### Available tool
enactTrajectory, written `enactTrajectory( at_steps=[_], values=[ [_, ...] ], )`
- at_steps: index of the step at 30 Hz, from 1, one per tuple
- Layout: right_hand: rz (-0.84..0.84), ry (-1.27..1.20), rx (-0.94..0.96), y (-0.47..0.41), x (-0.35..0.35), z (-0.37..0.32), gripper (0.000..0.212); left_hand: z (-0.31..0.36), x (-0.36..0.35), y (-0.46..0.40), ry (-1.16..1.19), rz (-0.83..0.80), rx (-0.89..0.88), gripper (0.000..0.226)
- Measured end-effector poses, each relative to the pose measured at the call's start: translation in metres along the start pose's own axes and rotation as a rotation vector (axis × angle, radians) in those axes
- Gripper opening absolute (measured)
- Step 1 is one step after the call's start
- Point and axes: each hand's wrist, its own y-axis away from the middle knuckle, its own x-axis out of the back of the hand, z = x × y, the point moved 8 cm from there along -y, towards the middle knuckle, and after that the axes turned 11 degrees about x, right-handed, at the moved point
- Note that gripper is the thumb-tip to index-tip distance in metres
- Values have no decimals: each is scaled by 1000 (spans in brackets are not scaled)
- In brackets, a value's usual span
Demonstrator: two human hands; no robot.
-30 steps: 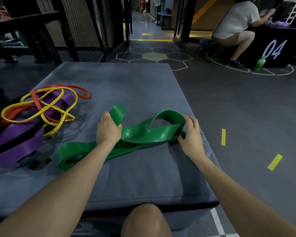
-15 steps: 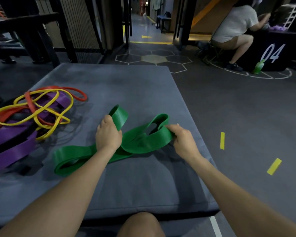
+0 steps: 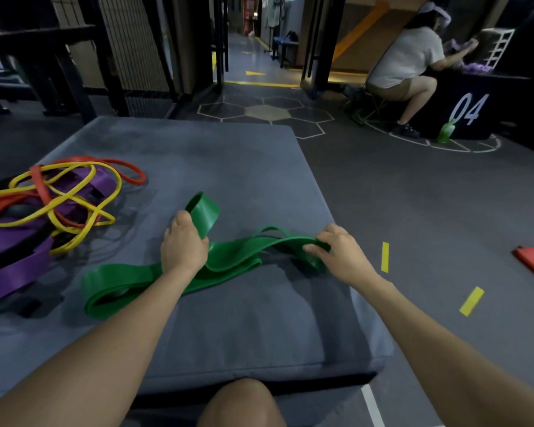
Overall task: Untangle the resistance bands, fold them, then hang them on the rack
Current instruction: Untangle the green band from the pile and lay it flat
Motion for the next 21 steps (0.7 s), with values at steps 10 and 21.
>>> enactTrajectory(
  at_steps=[10,21],
  values=[
    [180,-161,-219,7,12,16,34,-2,4,-1,23,1,24,39],
    [-33,56,-148,-5,0,-4,17,-18,16,-15,135,-128,83,36]
  ],
)
